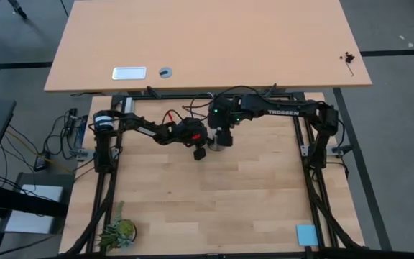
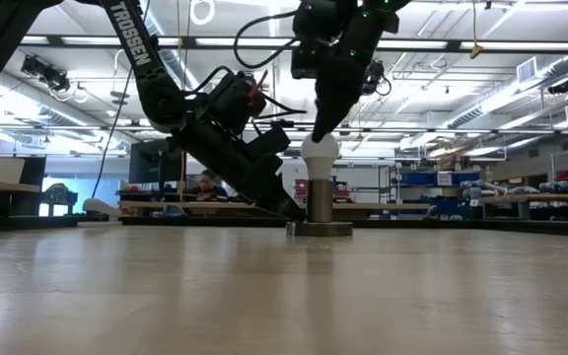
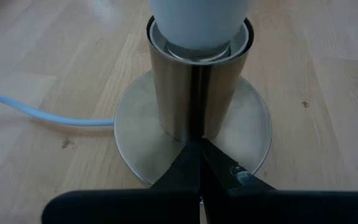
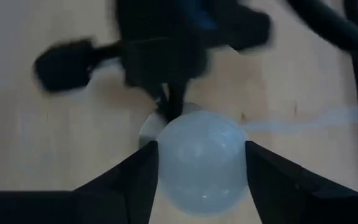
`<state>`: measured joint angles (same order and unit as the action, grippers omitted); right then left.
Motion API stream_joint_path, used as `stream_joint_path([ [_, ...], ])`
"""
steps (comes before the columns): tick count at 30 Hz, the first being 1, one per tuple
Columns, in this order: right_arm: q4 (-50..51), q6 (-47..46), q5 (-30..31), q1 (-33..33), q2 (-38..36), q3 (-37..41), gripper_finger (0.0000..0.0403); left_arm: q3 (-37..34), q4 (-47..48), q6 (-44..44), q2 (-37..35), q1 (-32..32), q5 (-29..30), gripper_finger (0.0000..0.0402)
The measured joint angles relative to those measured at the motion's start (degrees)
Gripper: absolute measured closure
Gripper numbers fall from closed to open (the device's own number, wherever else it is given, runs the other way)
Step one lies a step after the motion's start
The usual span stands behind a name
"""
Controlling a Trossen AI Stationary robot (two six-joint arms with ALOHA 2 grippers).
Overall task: Screw lightbulb
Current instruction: Insert the white lightbulb into the gold lamp
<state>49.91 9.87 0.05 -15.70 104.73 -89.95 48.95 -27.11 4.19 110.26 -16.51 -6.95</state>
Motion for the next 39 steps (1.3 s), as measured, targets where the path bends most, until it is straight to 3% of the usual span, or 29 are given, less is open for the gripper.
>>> stream_joint_path([
  [4,1.4,-18.9,1.7,0.4,0.0,0.0,0.018,0.0,-0.1,0.0,0.0,0.0,0.0,0.0402],
  [8,-0.5,-22.3,2.9,1.7,0.0,0.1,0.0158,0.0,0.0,0.0,0.0,0.0,0.0,0.0402],
  [14,-0.2,-15.2,4.1,3.2,0.4,-3.2,0.0115,0.0,0.0,0.0,0.0,0.0,0.0,0.0402],
  [18,0.4,-2.9,4.3,3.5,0.3,-6.9,0.0095,0.0,0.0,0.0,0.0,0.0,0.0,0.0402],
  [23,2.8,11.4,-3.9,2.4,0.3,-7.5,0.0091,0.0,0.2,0.0,0.0,0.0,0.0,0.0402],
  [26,4.4,13.8,-6.9,0.3,1.2,-7.6,0.0095,0.0,0.3,0.0,0.0,0.0,0.0,0.0402],
  [39,2.4,15.6,-5.7,-1.7,1.2,-2.3,0.0127,0.0,0.3,0.0,0.0,0.0,0.0,0.0402],
])
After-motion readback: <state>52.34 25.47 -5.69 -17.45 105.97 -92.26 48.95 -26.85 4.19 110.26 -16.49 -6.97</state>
